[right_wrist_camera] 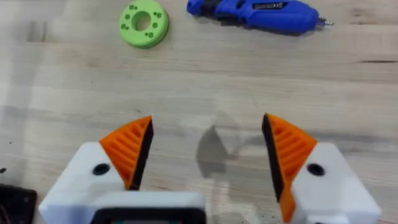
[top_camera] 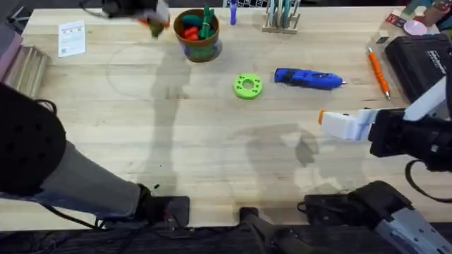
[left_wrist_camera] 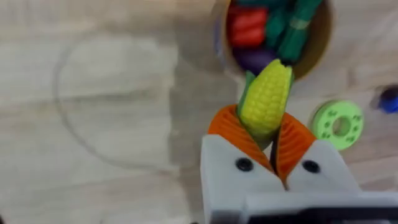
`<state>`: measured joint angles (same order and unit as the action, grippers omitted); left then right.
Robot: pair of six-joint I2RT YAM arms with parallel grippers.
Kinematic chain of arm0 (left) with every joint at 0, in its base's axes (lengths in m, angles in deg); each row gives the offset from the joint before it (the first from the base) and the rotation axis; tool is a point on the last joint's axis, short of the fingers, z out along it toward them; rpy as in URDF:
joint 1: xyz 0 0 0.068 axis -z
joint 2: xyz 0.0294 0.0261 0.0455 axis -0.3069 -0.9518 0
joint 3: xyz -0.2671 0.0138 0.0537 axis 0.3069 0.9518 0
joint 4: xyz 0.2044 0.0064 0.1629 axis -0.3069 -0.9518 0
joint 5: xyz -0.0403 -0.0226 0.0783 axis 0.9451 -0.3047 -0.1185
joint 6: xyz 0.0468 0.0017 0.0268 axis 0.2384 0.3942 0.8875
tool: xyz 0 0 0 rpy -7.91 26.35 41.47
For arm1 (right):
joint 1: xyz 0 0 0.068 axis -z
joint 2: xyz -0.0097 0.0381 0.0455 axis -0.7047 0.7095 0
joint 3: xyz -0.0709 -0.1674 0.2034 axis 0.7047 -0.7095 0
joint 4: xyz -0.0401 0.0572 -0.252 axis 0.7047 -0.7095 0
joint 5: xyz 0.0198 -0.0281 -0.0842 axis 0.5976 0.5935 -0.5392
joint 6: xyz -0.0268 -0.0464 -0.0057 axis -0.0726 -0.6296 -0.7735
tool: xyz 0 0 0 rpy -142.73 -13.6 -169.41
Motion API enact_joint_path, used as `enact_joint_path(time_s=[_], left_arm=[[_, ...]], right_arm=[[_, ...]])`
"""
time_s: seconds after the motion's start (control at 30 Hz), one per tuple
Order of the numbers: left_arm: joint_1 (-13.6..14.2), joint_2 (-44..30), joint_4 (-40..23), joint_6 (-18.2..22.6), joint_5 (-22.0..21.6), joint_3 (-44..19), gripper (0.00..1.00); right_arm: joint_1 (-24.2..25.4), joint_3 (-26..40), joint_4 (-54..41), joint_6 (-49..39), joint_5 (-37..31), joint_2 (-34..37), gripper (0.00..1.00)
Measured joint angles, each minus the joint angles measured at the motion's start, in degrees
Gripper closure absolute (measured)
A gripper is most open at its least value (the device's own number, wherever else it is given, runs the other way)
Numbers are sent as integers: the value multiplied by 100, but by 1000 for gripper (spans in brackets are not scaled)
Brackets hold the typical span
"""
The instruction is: Pick up the gripper from the table and insert it into the empty holder that is missing its gripper. Then pick up a screw, insert it into the mounting hole, and use the screwdriver to tighten it. Finally, clean up the table by picking up the vegetable and placing it into the bucket.
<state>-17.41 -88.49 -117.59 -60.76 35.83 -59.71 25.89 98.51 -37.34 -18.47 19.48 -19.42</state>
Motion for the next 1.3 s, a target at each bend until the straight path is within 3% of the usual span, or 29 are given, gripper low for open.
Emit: enact_joint_path(time_s=[0.2, 0.4, 0.67, 0.7, 0.8, 0.9, 1.13, 1.3], left_arm=[[234, -8, 680, -11, 219, -84, 967], [547, -493, 1414, -19, 313, -84, 967], [624, -1136, 1653, -21, 326, -73, 967], [615, -1140, 1653, -27, 328, -73, 936], [615, -1114, 1653, -25, 328, -73, 464], [606, -1094, 1557, -46, 331, -73, 55], [488, -699, 821, -29, 330, -73, 14], [432, 261, -49, 212, 327, -73, 13]], right_arm=[[0, 0, 0, 0, -1, -1, 11], [0, 0, 0, 0, 0, 0, 10], [0, 0, 0, 0, 0, -1, 10], [0, 0, 0, 0, 0, 0, 10], [0, 0, 0, 0, 0, 0, 10], [0, 0, 0, 0, 0, -2, 10], [0, 0, 0, 0, 0, -2, 11], [0, -1, 0, 0, 0, -1, 10]])
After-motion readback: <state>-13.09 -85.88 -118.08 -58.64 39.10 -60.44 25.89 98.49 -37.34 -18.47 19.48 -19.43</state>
